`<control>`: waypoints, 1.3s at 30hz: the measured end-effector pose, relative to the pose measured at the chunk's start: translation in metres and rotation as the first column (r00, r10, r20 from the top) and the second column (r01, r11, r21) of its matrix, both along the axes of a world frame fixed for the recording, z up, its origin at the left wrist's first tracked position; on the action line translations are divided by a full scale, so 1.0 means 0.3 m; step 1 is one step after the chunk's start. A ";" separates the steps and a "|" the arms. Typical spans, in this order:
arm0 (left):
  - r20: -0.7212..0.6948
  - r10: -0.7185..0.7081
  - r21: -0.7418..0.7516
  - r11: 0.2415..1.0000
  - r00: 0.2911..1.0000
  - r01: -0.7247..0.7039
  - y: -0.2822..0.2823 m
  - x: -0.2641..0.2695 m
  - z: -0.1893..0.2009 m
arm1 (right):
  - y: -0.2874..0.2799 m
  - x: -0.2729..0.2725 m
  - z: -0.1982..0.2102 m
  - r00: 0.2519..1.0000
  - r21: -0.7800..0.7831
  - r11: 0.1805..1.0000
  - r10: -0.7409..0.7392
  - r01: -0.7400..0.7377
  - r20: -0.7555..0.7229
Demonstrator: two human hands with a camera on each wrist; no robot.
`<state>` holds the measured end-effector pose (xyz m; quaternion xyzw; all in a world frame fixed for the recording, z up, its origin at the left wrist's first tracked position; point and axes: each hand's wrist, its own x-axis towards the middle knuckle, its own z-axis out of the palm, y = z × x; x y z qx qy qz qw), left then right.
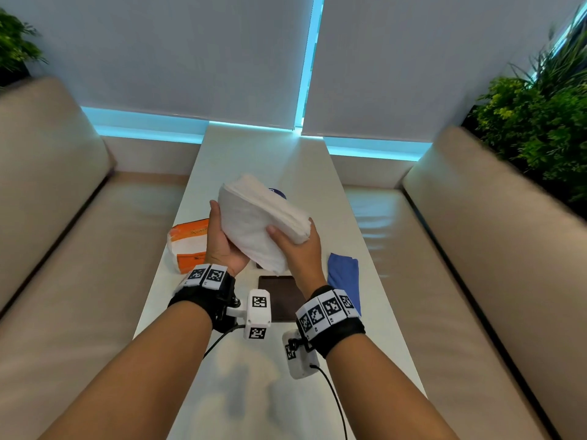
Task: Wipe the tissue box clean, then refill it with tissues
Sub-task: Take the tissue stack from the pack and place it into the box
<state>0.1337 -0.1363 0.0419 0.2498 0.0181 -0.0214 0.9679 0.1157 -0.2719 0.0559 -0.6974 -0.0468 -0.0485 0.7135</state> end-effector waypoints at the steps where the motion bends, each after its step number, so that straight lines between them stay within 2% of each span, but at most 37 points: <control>1: -0.017 0.022 0.012 1.000 1.000 -0.022 0.002 0.001 0.000 | -0.002 0.002 0.000 1.000 0.042 0.999 -0.002 0.003 -0.017; 5: -0.131 0.065 0.089 0.995 0.989 -0.054 -0.004 0.006 0.014 | 0.003 0.012 0.002 1.000 0.092 0.996 -0.005 0.007 -0.019; 9: -0.143 0.072 0.120 0.991 0.987 -0.055 -0.009 0.001 0.026 | -0.006 0.040 0.003 0.996 0.087 0.992 -0.089 0.089 -0.005; 12: -0.152 0.074 0.180 0.983 0.986 -0.046 -0.002 -0.002 0.023 | -0.009 0.058 -0.011 0.999 0.021 0.999 -0.031 0.031 -0.014; 16: -0.248 0.085 0.244 0.969 0.965 -0.023 -0.002 -0.003 0.008 | -0.023 0.088 -0.026 0.998 0.024 1.000 0.012 -0.011 -0.063; 21: -0.308 0.055 0.328 0.943 0.950 0.052 0.025 0.010 -0.026 | -0.061 0.122 -0.054 0.988 0.008 1.000 -0.002 0.003 -0.152; 25: -0.379 0.040 0.440 0.887 0.924 0.142 0.019 0.024 -0.018 | -0.055 0.152 -0.074 0.976 -0.043 0.996 0.065 -0.075 -0.209; 27: -0.428 0.011 0.448 0.871 0.904 0.202 0.010 0.028 -0.022 | -0.060 0.170 -0.078 0.966 -0.047 0.994 0.083 -0.098 -0.243; 30: -0.454 0.032 0.445 0.874 0.890 0.196 0.029 0.039 -0.047 | -0.087 0.195 -0.095 0.963 -0.039 0.996 0.062 -0.075 -0.261; 33: -0.485 0.020 0.449 0.863 0.874 0.230 0.038 0.056 -0.066 | -0.088 0.208 -0.124 0.906 0.007 0.967 0.240 -0.254 -0.349; 34: -0.509 0.025 0.455 0.856 0.860 0.245 0.036 0.060 -0.072 | -0.087 0.215 -0.143 0.883 0.019 0.962 0.259 -0.273 -0.392; 36: -0.565 0.026 0.472 0.830 0.824 0.298 0.033 0.067 -0.082 | -0.104 0.231 -0.170 0.816 0.115 0.973 0.229 -0.198 -0.531; 37: -0.587 0.017 0.480 0.812 0.809 0.332 0.035 0.072 -0.087 | -0.119 0.233 -0.177 0.756 0.190 0.969 0.244 -0.160 -0.608; 39: -0.626 -0.028 0.474 0.780 0.779 0.409 0.037 0.083 -0.098 | -0.151 0.235 -0.183 0.653 0.277 0.944 0.323 -0.176 -0.685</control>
